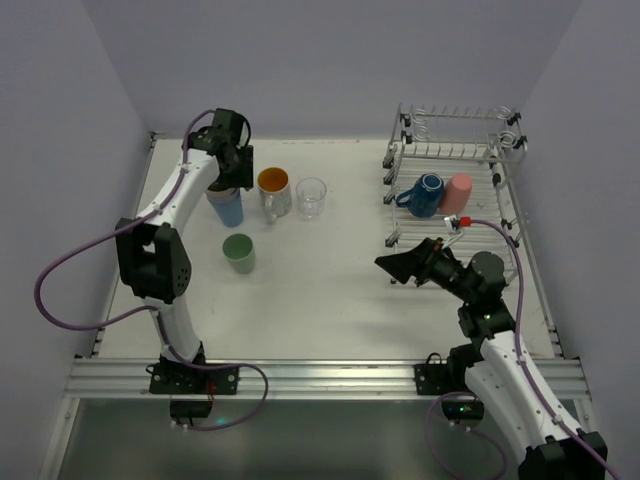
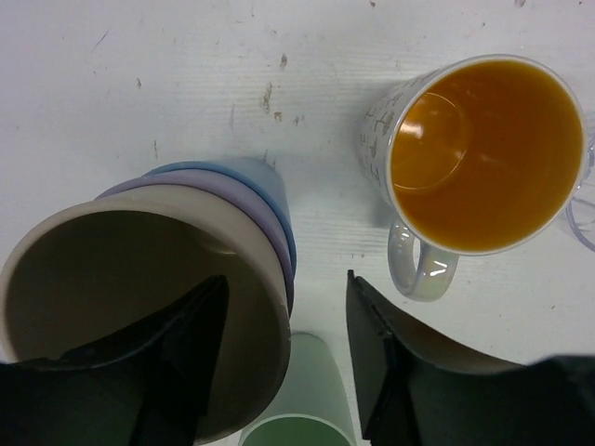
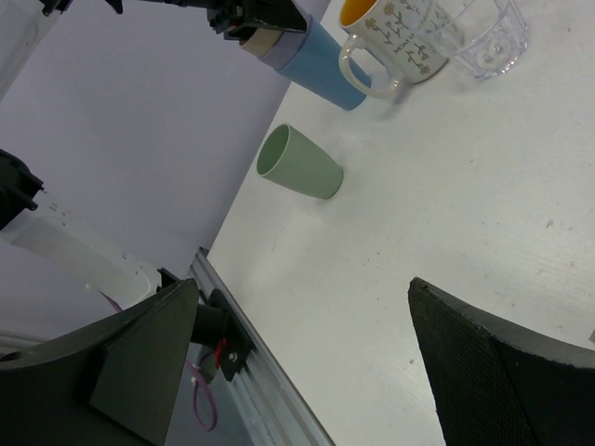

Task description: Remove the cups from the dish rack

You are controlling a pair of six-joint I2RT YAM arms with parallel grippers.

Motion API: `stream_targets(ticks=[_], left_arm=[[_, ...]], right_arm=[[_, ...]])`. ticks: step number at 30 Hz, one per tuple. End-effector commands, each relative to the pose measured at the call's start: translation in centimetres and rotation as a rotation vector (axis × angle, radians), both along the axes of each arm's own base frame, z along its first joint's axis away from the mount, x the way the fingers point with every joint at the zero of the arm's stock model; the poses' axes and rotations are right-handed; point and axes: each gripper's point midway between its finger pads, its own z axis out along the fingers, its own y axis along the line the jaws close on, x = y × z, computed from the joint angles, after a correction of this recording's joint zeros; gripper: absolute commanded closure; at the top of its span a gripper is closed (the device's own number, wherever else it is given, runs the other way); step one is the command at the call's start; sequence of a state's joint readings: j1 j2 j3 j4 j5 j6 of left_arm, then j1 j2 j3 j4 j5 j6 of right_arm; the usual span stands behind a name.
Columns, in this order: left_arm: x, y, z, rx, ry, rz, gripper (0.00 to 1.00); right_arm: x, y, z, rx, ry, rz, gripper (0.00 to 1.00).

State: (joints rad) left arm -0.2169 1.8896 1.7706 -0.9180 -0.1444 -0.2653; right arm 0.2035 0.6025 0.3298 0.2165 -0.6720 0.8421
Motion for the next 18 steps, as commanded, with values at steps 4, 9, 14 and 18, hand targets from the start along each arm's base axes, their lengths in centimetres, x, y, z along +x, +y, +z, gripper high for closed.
stream_targets(ticks=[4,9,14,18], left_arm=[[0.1,-0.2,5.0,-0.024,-0.110,-0.063,0.24],[-0.1,0.1,10.6,-0.043,-0.251,-0.048,0.00],[-0.8,-0.9,16.5,-0.129,-0.426,-0.075,0.00],[-3.2,-4.1,22.9,-0.289,-0.628,-0.184,0.00]], right_arm=[[0.7,-0.2,2.0,-0.030,-0.062,-0.026,0.04],[1.3,-0.6,3.4,-0.064,-0.094,-0.053,0.04],[2.0,-1.4,4.7,-0.121,-0.125,-0.102,0.07],[4.6,-4.5,4.8,-0.248,-0.141,-0.307,0.14]])
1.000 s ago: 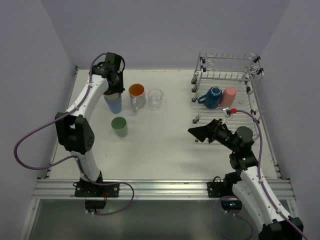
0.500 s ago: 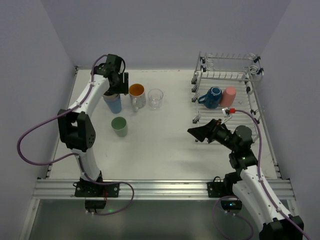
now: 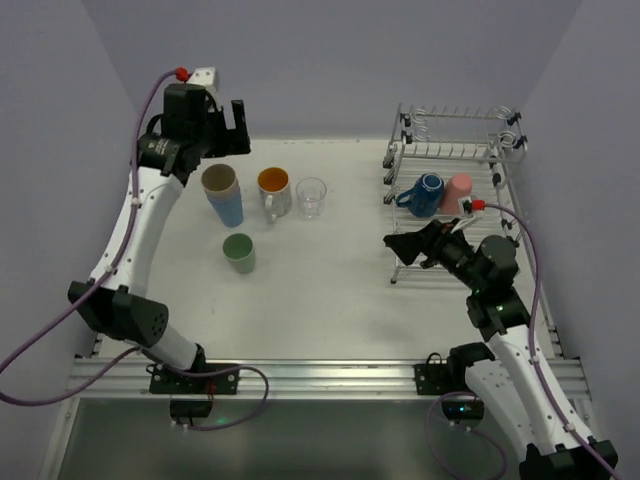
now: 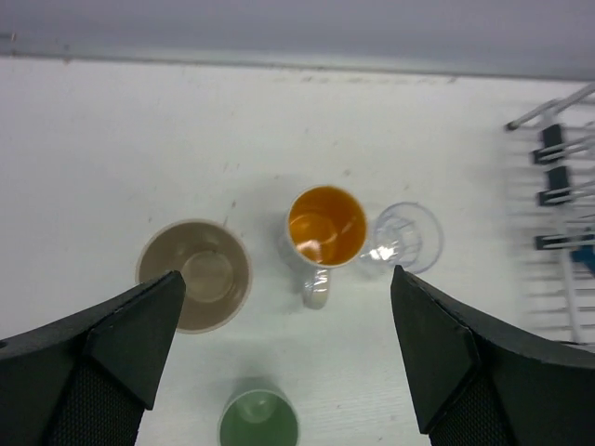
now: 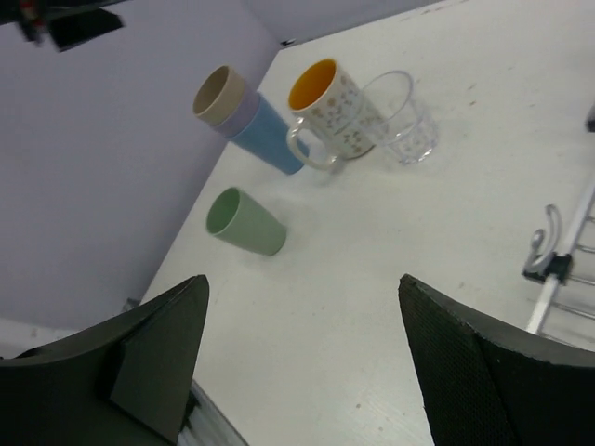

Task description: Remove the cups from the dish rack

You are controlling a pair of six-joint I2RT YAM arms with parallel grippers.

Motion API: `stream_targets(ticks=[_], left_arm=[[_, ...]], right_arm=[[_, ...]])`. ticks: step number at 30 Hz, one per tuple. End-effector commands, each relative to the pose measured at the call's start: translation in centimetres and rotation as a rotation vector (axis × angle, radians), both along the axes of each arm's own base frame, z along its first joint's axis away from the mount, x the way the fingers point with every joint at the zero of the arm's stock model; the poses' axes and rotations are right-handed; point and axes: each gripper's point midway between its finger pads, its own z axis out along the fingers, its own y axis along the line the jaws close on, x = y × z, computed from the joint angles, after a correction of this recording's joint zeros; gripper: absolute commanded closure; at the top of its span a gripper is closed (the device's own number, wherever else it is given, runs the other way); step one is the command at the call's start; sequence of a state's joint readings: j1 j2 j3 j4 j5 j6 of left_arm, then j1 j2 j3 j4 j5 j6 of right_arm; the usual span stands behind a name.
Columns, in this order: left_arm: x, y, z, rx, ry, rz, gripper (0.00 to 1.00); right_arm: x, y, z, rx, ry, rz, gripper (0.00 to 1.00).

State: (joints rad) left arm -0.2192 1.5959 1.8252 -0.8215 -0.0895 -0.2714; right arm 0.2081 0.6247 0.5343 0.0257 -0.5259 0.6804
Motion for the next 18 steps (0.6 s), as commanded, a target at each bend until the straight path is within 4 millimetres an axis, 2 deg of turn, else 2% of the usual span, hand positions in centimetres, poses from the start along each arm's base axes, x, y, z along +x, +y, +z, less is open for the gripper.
stream_targets(ticks=[1,2,3,4,5,6,7,8,9,10,11,12,13,14,15,16,18], left_arm=[[-4.3,-4.8,10.7,-0.161,-0.334,-0.227,0.00],[-5.3,-5.7,9.8,-0.173,-0.333,-0.259,0.00],[-6.5,-6.5,10.5,-0.194,-0.367,-0.294,0.00],[-9.5,-7.8,13.3,-0.237,-0.471,-0.362,0.00],[-10.3,-8.6,10.4,-0.245,-0.429,-0.393,0.00],[-11.6,-9.2,10.1,-0.267,-0.444,-0.428,0.00],[-14.1,-9.4,11.4,-0.306,-0.505,-0.483,0.00],[-14.9,-9.5,10.4,-0.324,-0.501,-0.503,0.00],[-15.4,-9.8,6.7,-0.333,-0.436,-0.516,0.00],[-17.1,-9.6,7.0,-0.354,-0.474,-0.549,0.00],[-17.7,-9.6,5.9,-0.360,-0.466,-0.558,0.00],[-18.0,-9.6,3.2,-0.360,-0.421,-0.560,0.00],[-19.0,-9.4,3.3,-0.369,-0.448,-0.579,0.00],[-19.4,-9.4,2.7,-0.371,-0.444,-0.587,0.00],[-19.7,-9.4,1.4,-0.370,-0.426,-0.593,0.00],[-20.5,-9.4,1.7,-0.373,-0.451,-0.608,0.00],[-21.1,-9.7,1.2,-0.356,-0.460,-0.624,0.00]], right_arm=[[2.7,-3.7,0.5,-0.137,-0.035,-0.231,0.16],[3.2,-4.5,0.6,-0.162,-0.033,-0.280,0.18],[3.8,-5.4,0.5,-0.195,-0.038,-0.330,0.19],[4.6,-7.2,0.6,-0.219,-0.037,-0.431,0.22],[5.0,-8.0,0.5,-0.240,-0.031,-0.478,0.23],[5.6,-8.8,0.1,-0.263,-0.018,-0.520,0.25],[6.2,-10.0,-0.1,-0.291,-0.015,-0.578,0.27],[6.8,-11.2,0.2,-0.308,-0.014,-0.647,0.31],[7.3,-11.8,0.2,-0.319,-0.009,-0.674,0.32],[8.2,-12.4,-0.4,-0.344,0.007,-0.699,0.33],[9.0,-13.4,0.3,-0.339,-0.025,-0.759,0.34],[9.6,-13.8,0.1,-0.341,-0.022,-0.777,0.34],[10.9,-14.7,-0.4,-0.346,-0.004,-0.801,0.34],[11.6,-15.0,-0.1,-0.332,-0.018,-0.811,0.33],[12.2,-15.2,0.0,-0.323,-0.031,-0.812,0.32],[12.7,-15.5,-0.3,-0.316,-0.040,-0.814,0.31],[14.3,-14.4,-0.4,-0.306,-0.072,-0.747,0.28]])
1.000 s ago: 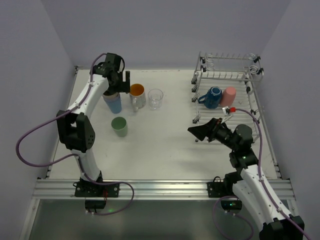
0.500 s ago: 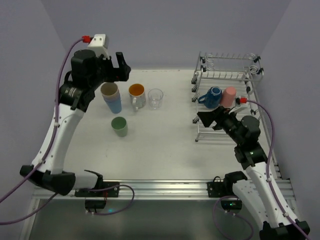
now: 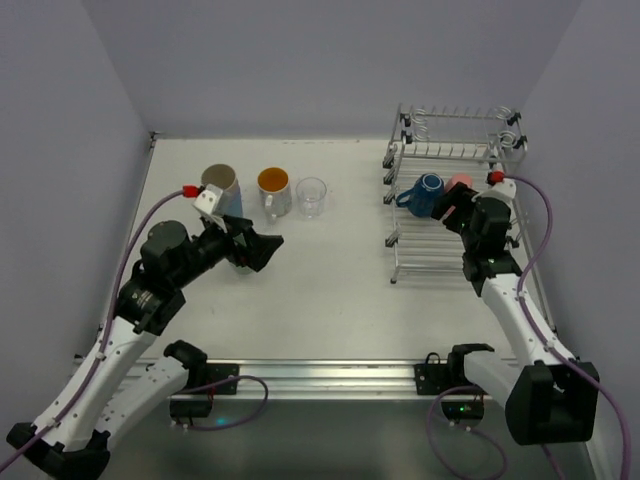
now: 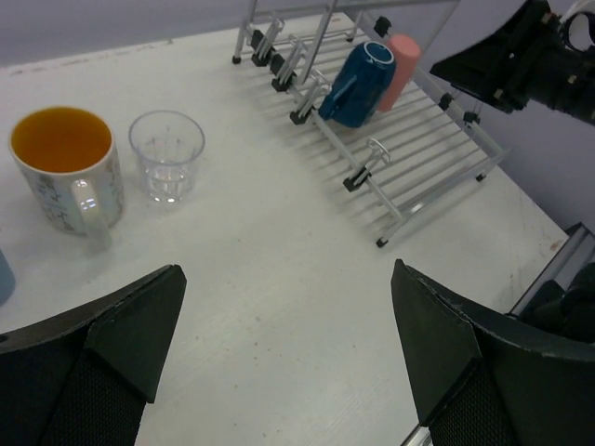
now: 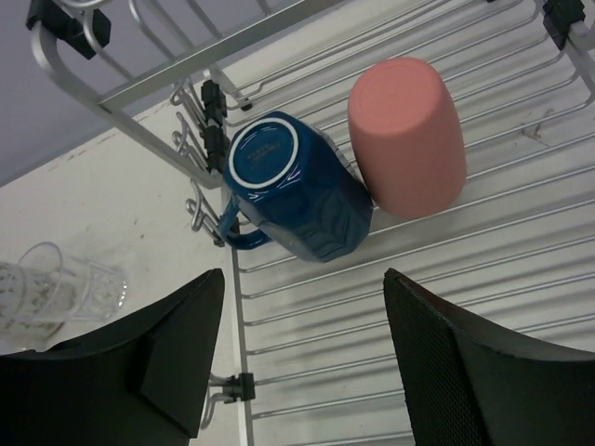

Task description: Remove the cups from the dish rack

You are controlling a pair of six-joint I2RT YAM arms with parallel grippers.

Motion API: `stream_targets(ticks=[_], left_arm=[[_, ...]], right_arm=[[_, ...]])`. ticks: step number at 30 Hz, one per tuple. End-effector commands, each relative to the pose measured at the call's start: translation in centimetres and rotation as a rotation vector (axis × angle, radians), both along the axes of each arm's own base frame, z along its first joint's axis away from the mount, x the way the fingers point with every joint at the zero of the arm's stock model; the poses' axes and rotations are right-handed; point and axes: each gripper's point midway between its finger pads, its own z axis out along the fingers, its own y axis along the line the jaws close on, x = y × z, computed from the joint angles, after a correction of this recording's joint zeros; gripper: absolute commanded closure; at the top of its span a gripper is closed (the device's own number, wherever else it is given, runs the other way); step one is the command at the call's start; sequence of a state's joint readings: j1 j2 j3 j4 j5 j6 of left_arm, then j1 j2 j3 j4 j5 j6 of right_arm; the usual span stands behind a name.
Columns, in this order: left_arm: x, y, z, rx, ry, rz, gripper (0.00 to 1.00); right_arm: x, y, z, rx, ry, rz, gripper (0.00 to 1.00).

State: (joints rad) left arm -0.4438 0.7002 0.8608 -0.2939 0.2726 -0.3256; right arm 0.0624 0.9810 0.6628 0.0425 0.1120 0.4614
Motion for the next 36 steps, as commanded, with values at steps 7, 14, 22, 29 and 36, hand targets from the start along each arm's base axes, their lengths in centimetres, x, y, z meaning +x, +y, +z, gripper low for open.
stream_targets(ticks=[7,14,22,29,36], left_arm=[[-3.4,-2.8,0.1,0.020,-0.121,-0.123,0.00],[-5.1,-3.5,0.3,0.026,-0.144,-0.168,0.00],[-5.9,-3.8,0.3,0.027,-0.151,-0.185,0.00],[-6.4,-4.1,0.2,0.028,-0.157,-0.202,0.00],[-6.8,-4.3,0.0,0.033,-0.156,-0.215,0.00]], right_arm=[[6.0,0.0,3.0,-0.015,-0.166,0.006,0.15],[8.1,0.3,1.9,-0.065,-0.081,-0.025,0.06],[9.9,1.1,0.1,-0.090,-0.002,-0.090,0.08],[10.8,0.9,-1.6,-0.110,0.055,-0.184,0.10],[11.7,0.7,-2.2,-0.121,0.089,-0.273,0.13]])
